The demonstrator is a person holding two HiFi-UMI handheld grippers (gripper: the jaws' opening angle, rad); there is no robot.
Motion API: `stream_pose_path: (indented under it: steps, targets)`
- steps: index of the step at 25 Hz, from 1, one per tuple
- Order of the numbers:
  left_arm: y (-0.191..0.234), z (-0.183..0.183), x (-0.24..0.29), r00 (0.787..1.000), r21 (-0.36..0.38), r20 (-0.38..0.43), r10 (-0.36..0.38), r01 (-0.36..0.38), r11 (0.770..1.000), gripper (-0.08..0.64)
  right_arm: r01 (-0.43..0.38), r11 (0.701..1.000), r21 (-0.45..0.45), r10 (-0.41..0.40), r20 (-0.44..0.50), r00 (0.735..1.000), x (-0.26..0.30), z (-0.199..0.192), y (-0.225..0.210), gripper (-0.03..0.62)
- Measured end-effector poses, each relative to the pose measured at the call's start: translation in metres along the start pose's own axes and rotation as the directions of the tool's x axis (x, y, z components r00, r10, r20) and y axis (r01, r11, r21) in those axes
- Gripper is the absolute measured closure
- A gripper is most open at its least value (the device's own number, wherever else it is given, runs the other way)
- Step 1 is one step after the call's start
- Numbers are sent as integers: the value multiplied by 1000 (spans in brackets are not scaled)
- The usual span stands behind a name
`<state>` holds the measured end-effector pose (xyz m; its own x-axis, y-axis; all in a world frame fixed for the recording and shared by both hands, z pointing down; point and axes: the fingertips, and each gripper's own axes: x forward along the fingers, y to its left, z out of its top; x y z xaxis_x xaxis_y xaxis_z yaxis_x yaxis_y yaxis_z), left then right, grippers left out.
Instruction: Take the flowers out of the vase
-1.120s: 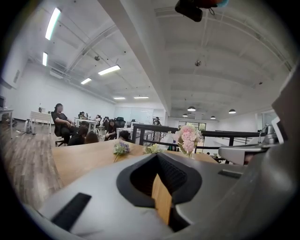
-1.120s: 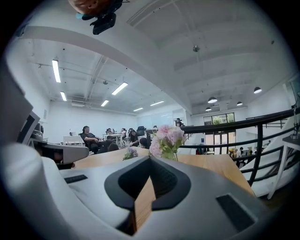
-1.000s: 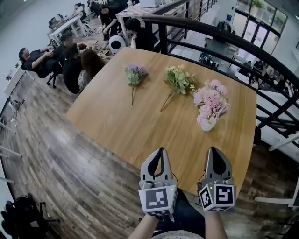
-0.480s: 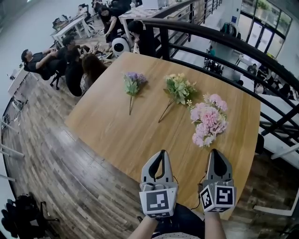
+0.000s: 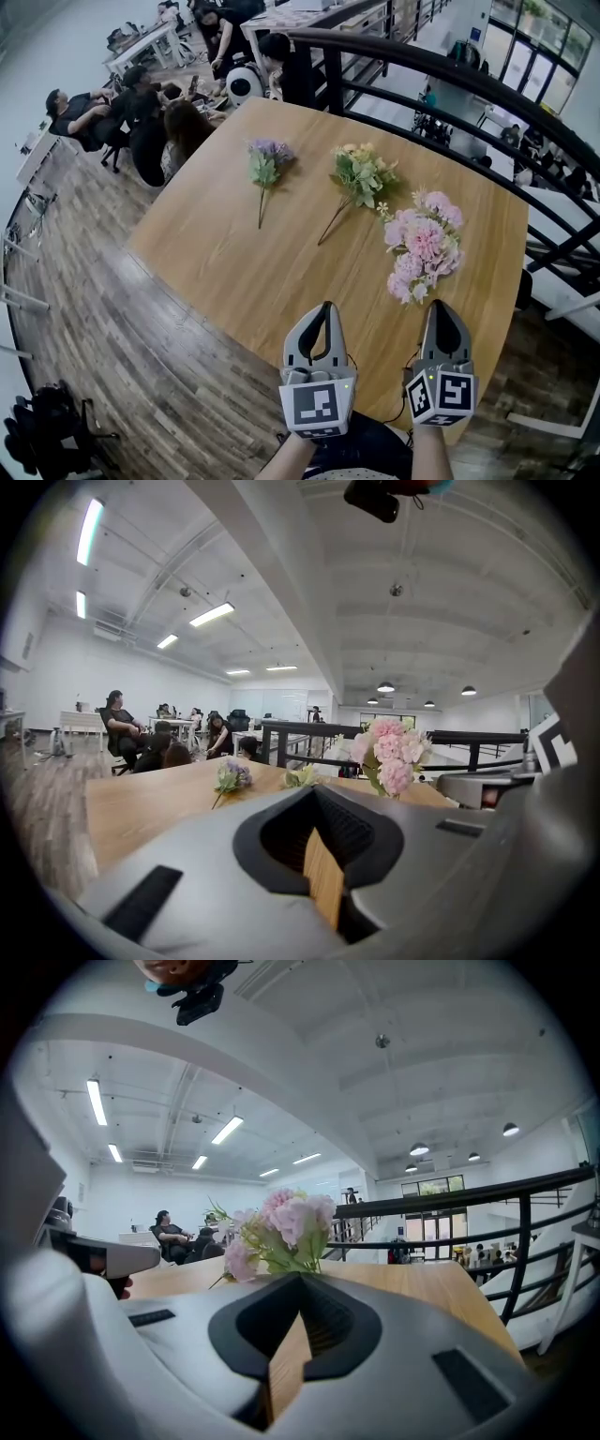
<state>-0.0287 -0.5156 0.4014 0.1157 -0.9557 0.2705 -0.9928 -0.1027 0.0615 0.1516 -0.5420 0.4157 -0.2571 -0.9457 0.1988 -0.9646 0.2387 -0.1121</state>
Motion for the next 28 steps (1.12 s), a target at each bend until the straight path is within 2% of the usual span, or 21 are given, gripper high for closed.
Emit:
stream_pose_path:
  steps: [3, 5, 15, 28]
  targets:
    - [1, -2, 5, 1000, -5, -8, -6, 6, 1000, 540, 19, 999, -29, -20, -23, 1000, 4, -5, -4, 594]
    - [1, -3, 11, 1000, -3, -10, -15, 15, 1000, 540, 32, 998, -51, -34, -40, 999, 7, -9, -7, 565]
    - [-1, -13, 41, 995, -5, -68, -74, 74, 997, 540, 62, 996, -66, -66, -54, 996, 27, -17, -28, 565]
    - [3, -21, 69, 987, -7, -113, -115, 115, 993, 540, 24, 992, -122, -37, -104, 994, 58, -21, -29, 555]
